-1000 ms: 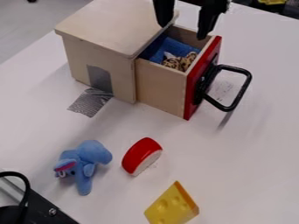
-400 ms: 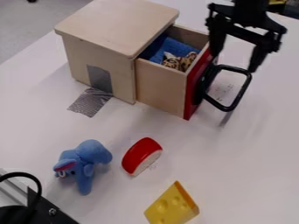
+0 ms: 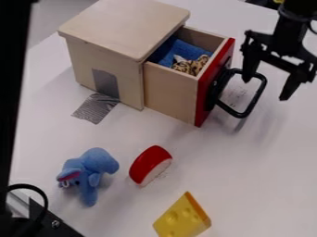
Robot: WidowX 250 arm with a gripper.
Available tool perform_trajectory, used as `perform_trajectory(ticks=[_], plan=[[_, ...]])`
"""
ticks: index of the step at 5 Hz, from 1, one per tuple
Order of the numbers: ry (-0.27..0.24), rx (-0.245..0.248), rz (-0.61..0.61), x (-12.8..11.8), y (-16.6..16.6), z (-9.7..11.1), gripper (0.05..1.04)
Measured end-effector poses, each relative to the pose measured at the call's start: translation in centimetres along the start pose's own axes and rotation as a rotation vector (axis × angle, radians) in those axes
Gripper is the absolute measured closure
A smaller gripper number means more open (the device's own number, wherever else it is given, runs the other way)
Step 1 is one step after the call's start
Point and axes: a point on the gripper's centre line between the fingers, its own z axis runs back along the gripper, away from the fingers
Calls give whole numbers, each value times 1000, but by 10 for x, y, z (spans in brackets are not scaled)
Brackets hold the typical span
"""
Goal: Closed the opened drawer
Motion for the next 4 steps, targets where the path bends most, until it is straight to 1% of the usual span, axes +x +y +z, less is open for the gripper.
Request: perform_trajectory(ticks=[1, 2, 3, 4], plan=[[72, 14, -5, -1, -3, -27, 96], [119, 22, -7, -6, -5, -45, 189], [131, 23, -3, -11, -6, -51, 478], [140, 51, -3, -20, 0, -50, 764]])
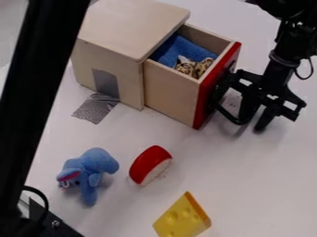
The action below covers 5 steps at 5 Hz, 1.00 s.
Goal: Closed the opened drawer
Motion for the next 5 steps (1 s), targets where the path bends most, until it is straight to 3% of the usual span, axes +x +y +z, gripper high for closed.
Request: perform_trajectory(ticks=[1, 3, 5], plan=[[12, 16, 25, -9, 13, 1, 928], [23, 43, 64, -26, 40, 3, 959], [26, 41, 218, -22, 109, 0, 959]])
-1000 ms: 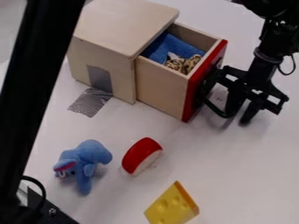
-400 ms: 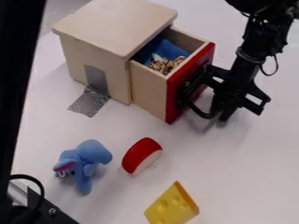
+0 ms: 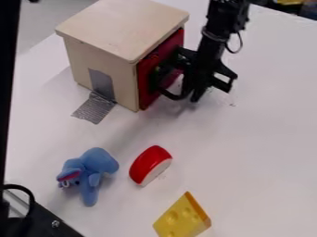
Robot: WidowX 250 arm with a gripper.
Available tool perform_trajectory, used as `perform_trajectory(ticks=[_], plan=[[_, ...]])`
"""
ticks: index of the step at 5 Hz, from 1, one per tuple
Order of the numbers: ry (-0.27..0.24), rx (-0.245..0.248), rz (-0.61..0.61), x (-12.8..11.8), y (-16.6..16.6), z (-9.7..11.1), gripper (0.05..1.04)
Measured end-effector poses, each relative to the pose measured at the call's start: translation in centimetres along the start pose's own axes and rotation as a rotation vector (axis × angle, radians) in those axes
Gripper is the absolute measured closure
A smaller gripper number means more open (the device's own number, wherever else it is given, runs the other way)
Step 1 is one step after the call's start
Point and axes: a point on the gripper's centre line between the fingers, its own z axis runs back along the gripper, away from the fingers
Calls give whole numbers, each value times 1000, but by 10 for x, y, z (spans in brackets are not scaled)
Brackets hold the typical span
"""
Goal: Closed the opened drawer
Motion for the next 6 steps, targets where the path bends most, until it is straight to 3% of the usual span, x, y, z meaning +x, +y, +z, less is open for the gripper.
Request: perform_trajectory(ticks=[1, 2, 3, 4, 5, 6], plan=[[5, 7, 4, 2, 5, 2, 917], [10, -2, 13, 2, 11, 3, 681], [7, -19, 1, 4, 3, 9, 360], [-81, -66, -50, 10, -12, 48, 114], [-207, -118, -115, 12, -31, 102, 87], [-264, -143, -123, 3, -28, 134, 87]])
